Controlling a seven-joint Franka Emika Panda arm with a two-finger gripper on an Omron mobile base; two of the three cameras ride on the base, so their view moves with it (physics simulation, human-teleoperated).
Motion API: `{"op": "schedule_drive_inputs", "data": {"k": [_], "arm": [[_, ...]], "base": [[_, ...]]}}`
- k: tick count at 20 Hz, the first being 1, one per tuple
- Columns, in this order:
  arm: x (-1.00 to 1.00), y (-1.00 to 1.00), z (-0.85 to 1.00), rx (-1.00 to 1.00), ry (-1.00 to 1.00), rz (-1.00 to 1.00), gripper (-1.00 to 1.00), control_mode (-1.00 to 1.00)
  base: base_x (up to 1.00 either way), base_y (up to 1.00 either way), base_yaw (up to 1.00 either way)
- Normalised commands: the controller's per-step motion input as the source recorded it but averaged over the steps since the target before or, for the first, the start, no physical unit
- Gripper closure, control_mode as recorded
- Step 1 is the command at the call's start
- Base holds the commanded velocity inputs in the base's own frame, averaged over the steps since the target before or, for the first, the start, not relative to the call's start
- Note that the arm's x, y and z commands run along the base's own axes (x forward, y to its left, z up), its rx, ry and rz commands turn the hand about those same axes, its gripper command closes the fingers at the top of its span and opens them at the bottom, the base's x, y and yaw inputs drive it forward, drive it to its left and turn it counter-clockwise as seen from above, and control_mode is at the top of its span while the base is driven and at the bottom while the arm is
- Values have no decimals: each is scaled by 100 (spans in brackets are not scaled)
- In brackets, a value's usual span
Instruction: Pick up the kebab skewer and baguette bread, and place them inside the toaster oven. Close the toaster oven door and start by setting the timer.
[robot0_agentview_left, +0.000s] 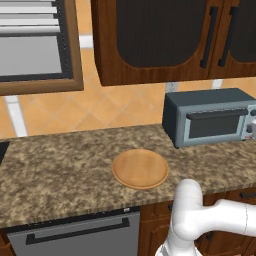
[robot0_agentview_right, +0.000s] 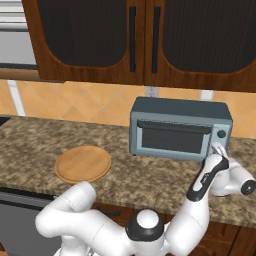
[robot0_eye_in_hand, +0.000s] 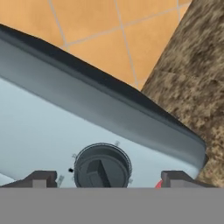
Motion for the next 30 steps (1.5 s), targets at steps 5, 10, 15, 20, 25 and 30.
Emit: {"op": "schedule_drive_inputs", "data": {"k": [5,10,15,20,25,30], "arm": [[20,-5,0,8,-5,0,-100,-100],[31,0,3,4,-7,0,-100,-100],[24,7,12,0,-7,0,-100,-100],[13,13,22,0,-1,-3,-100,-100],[18,1,2,0,0,-4,-100,-100],[14,1,0,-1,0,-3,-100,-100]], "base": [[0,0,0],[0,0,0],[0,0,0],[0,0,0],[0,0,0],[0,0,0]]}}
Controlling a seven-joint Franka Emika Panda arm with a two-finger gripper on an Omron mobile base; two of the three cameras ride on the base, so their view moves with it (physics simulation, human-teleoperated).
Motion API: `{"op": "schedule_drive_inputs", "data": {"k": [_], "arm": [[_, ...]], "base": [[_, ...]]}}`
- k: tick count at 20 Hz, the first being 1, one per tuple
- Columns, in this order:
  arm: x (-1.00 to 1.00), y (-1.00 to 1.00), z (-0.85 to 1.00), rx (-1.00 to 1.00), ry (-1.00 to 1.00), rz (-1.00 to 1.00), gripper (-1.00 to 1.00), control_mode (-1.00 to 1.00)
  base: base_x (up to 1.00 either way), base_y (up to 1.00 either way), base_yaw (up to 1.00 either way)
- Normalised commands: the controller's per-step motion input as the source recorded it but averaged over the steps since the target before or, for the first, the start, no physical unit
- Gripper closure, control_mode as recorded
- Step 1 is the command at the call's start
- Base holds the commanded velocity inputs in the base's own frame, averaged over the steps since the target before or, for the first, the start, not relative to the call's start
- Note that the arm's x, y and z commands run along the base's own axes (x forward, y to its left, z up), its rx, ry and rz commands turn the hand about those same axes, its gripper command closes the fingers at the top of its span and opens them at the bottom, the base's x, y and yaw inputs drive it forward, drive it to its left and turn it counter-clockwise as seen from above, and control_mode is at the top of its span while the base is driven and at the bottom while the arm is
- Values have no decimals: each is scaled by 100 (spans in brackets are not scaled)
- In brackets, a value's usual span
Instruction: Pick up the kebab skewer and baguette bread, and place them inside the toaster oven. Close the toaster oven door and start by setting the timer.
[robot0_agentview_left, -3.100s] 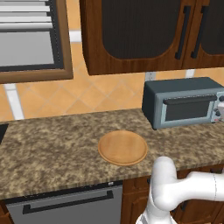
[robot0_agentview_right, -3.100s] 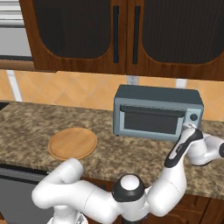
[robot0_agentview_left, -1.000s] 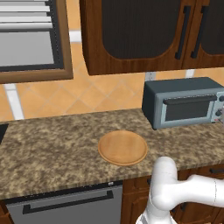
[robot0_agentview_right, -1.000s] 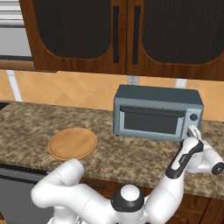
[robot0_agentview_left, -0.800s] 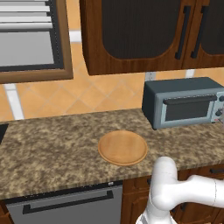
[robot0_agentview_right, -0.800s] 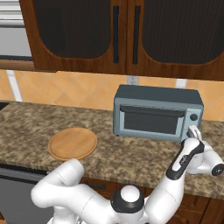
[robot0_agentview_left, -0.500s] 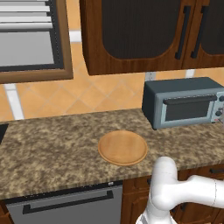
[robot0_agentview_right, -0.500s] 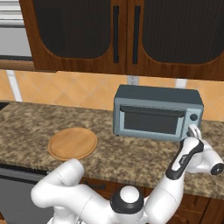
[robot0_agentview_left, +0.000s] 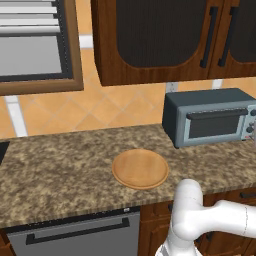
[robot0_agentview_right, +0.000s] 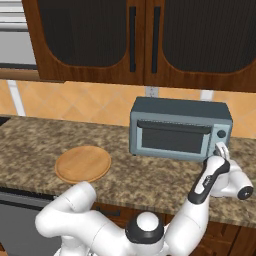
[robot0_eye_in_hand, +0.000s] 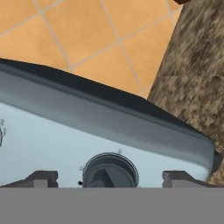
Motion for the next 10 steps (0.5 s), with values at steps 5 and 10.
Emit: {"op": "schedule_drive_inputs", "data": {"k": [5,10], "arm": [[20,0,0,-5,0,0,100,-100],[19,4,2,-8,0,0,100,-100]], "base": [[0,0,0],[0,0,0]]}}
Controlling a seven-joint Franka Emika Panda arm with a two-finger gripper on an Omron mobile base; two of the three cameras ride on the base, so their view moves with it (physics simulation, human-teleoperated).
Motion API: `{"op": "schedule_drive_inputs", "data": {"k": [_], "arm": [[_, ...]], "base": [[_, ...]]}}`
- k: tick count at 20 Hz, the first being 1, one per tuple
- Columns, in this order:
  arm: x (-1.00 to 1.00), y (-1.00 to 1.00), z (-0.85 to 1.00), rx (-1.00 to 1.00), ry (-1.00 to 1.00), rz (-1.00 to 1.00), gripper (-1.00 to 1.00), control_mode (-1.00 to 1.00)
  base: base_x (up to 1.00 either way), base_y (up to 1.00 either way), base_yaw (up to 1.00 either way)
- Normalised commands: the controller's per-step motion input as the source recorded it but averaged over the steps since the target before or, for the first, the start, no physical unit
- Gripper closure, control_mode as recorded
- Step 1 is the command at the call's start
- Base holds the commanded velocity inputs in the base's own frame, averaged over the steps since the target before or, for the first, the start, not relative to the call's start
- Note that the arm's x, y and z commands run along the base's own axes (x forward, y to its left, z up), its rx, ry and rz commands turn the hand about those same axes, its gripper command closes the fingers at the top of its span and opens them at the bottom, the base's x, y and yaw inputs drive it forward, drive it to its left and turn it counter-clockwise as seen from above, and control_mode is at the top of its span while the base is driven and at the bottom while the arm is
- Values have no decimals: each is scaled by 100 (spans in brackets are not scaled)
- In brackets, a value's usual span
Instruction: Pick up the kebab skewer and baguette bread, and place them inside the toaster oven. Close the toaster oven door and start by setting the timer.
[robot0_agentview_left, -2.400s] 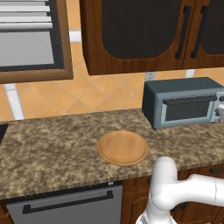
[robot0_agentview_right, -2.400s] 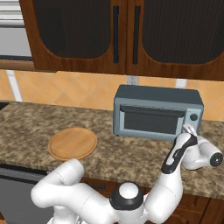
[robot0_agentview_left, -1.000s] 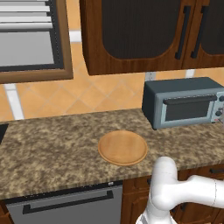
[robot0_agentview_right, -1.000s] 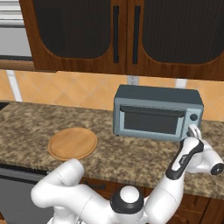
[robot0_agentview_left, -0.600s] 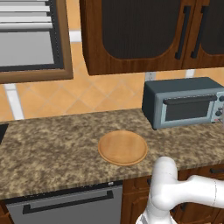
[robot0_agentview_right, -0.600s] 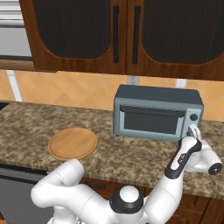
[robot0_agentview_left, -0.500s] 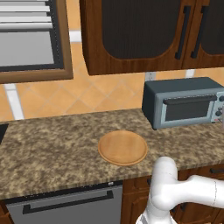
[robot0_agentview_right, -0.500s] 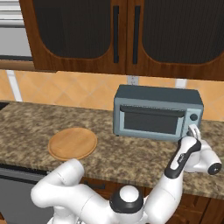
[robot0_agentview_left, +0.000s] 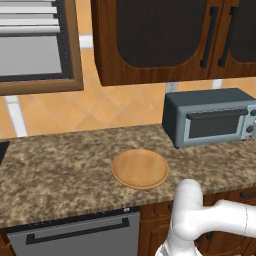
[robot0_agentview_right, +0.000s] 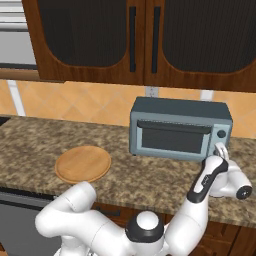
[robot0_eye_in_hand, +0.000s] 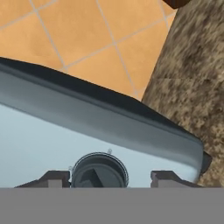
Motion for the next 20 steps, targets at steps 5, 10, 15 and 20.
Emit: {"op": "schedule_drive_inputs", "data": {"k": [5,10,15,20], "arm": [[27,3,21,-12,1,0,100,-100],[7,0,22,-12,5,0,100,-100],[2,6,21,-10,5,0,100,-100],[4,7,10,-2,3,-1,100,-100]], "base": [[0,0,0],[0,0,0],[0,0,0],[0,0,0]]}}
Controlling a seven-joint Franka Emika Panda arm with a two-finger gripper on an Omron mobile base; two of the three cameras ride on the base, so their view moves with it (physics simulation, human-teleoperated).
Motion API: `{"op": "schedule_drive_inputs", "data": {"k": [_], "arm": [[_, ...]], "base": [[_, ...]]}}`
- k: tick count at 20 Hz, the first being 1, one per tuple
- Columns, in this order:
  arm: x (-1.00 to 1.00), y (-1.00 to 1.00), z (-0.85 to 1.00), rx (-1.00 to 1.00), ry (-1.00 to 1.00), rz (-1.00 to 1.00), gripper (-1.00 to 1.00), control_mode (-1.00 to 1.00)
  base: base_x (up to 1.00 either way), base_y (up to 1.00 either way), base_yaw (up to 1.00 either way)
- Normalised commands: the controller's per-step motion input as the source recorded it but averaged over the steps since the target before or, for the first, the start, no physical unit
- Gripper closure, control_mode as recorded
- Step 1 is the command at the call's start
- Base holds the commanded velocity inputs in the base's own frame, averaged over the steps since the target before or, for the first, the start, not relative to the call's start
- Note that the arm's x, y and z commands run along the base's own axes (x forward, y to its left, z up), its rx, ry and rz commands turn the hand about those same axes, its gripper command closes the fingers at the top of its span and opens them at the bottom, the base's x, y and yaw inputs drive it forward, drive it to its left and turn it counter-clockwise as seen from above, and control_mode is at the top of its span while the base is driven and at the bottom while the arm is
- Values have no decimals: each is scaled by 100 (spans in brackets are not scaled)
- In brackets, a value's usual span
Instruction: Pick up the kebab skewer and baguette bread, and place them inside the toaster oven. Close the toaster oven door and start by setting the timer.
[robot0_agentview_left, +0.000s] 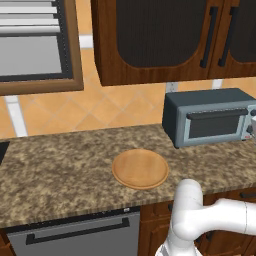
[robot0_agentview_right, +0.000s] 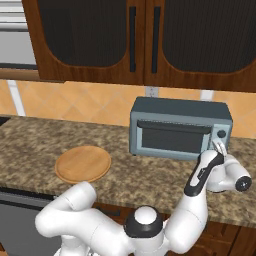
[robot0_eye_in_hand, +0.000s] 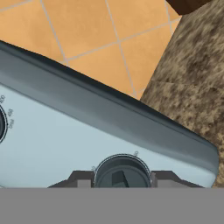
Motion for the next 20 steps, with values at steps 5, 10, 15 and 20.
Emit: {"op": "schedule_drive_inputs", "data": {"k": [5,10,15,20], "arm": [[1,0,16,3,0,-4,100,-100],[6,12,24,11,0,-11,100,-100],[1,12,30,20,0,-16,100,-100],[0,0,28,26,0,-13,100,-100]], "base": [[0,0,0],[0,0,0],[0,0,0],[0,0,0]]}}
